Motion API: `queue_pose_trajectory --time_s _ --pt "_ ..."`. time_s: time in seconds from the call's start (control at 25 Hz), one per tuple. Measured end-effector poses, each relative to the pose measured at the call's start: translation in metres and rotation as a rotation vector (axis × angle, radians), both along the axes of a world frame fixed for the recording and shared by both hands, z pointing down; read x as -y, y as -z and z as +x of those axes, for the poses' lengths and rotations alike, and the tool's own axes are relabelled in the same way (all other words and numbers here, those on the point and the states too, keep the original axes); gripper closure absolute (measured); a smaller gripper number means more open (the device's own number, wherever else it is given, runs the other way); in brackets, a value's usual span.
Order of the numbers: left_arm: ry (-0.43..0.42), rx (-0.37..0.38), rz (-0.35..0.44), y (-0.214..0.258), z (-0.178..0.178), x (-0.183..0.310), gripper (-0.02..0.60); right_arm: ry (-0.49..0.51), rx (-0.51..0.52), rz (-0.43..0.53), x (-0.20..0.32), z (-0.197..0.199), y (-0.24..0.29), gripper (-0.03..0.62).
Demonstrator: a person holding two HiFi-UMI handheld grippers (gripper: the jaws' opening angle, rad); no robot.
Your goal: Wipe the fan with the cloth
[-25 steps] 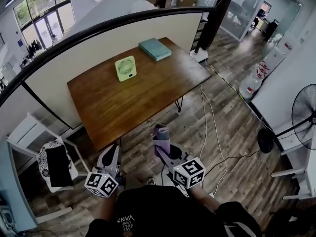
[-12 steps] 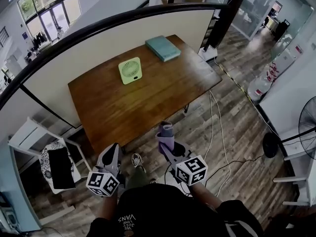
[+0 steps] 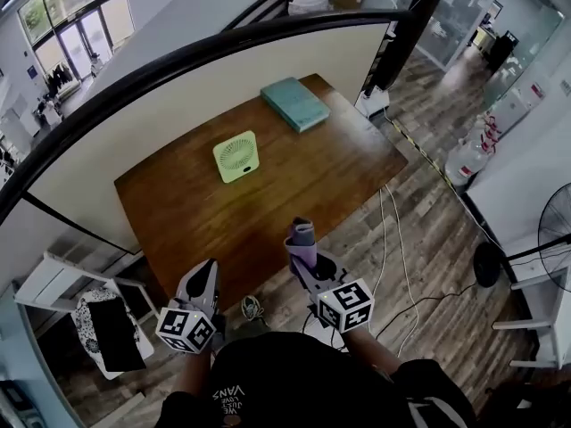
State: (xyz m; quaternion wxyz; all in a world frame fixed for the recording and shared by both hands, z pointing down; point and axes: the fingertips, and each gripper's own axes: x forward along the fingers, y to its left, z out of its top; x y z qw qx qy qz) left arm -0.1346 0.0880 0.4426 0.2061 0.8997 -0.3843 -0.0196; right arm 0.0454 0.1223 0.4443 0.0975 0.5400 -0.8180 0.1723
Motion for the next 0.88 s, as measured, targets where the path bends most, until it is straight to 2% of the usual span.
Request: queue_pose_trajectory --time_s 0.48,0.64,0.88 --pt "-0.059 0.033 -0.007 -0.013 -0.005 0.087 0.571 -0.04 -0.11 0.014 0.081 -0.004 0.006 0.491" --pt "-0.042 0.047 -0.013 -0.023 -0.004 0.104 0.571 -0.038 -0.113 0.041 0.098 -0.001 0.009 0.491" --pt "-0.035 0.08 -0.049 -0.049 0.008 0.135 0.568 0.01 -0.097 0.006 0.127 0.004 -0.01 0.491"
